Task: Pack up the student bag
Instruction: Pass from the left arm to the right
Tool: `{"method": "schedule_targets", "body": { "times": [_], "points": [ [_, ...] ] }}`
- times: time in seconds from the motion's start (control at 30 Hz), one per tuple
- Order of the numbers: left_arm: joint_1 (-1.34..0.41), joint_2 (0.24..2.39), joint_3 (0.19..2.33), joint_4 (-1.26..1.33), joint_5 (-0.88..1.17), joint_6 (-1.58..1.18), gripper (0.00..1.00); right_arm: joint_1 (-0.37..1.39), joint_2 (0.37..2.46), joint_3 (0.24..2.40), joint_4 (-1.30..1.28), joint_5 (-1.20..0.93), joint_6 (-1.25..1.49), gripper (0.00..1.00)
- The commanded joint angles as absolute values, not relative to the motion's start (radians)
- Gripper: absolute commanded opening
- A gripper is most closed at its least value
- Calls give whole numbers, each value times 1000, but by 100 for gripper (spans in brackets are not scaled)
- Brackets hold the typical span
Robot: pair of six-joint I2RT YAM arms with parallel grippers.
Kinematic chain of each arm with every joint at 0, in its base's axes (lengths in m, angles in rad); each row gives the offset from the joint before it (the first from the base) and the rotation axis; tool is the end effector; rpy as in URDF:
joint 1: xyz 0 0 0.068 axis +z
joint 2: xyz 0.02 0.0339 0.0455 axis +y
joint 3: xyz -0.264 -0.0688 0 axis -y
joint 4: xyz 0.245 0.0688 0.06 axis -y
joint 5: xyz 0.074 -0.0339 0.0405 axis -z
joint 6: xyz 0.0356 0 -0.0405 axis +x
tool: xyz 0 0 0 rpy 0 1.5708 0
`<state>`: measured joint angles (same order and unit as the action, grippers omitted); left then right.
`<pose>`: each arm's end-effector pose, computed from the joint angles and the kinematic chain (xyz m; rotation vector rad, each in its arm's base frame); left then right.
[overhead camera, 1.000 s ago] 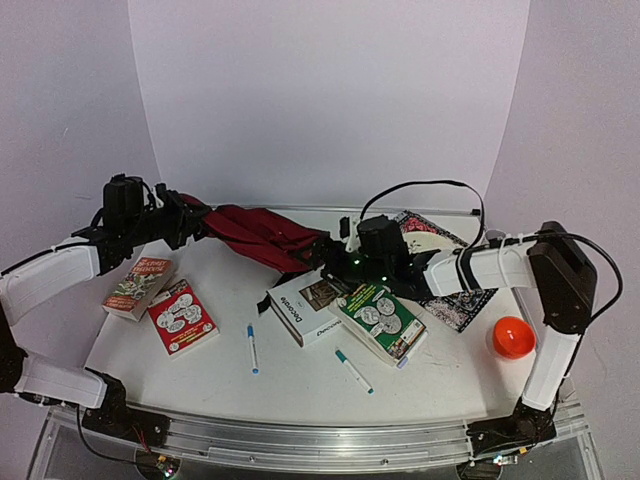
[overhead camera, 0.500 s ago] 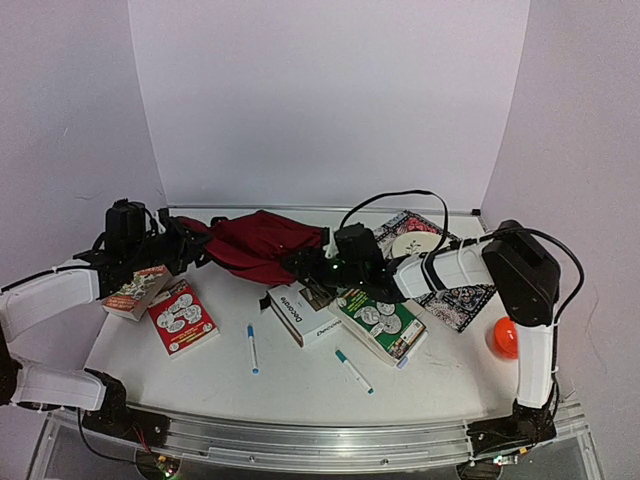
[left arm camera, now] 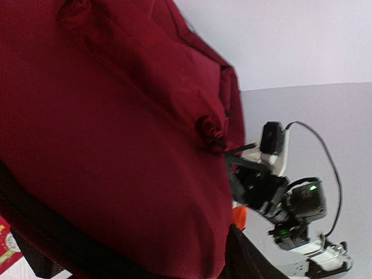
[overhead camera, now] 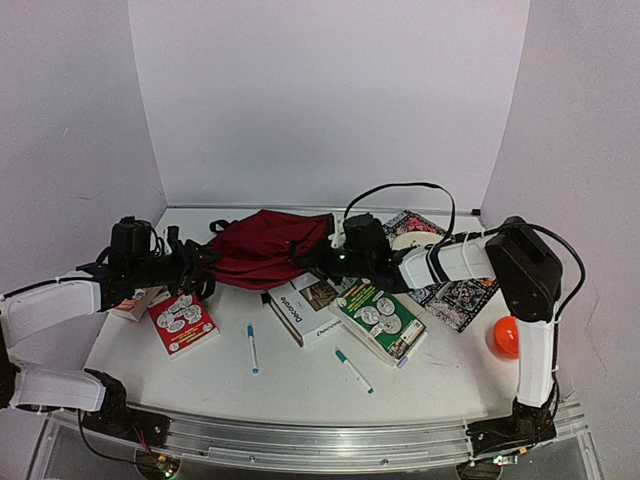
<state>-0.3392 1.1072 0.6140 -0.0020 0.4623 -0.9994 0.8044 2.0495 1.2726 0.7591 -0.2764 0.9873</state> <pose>0.2204 -0.0946 0.2362 -0.4313 2.2350 -1.2502 0.3166 0.3429 0.2169 -0.0816 1.8392 1.5575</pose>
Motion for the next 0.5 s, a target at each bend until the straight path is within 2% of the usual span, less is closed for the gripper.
{"method": "schedule_targets", "body": {
  "times": [0.0,0.27,0.47],
  "points": [
    [-341,1098,746,-207,305,-761,64,807,1952,1340,778,-350,864,0],
    [-341,1157,978,-483,-7,-541,79,808,1913,1333,761,-375,736,0],
    [-341,1140,1053,-553,-175,-471,82,806,1884,1328,761,-372,657,0]
  ]
}}
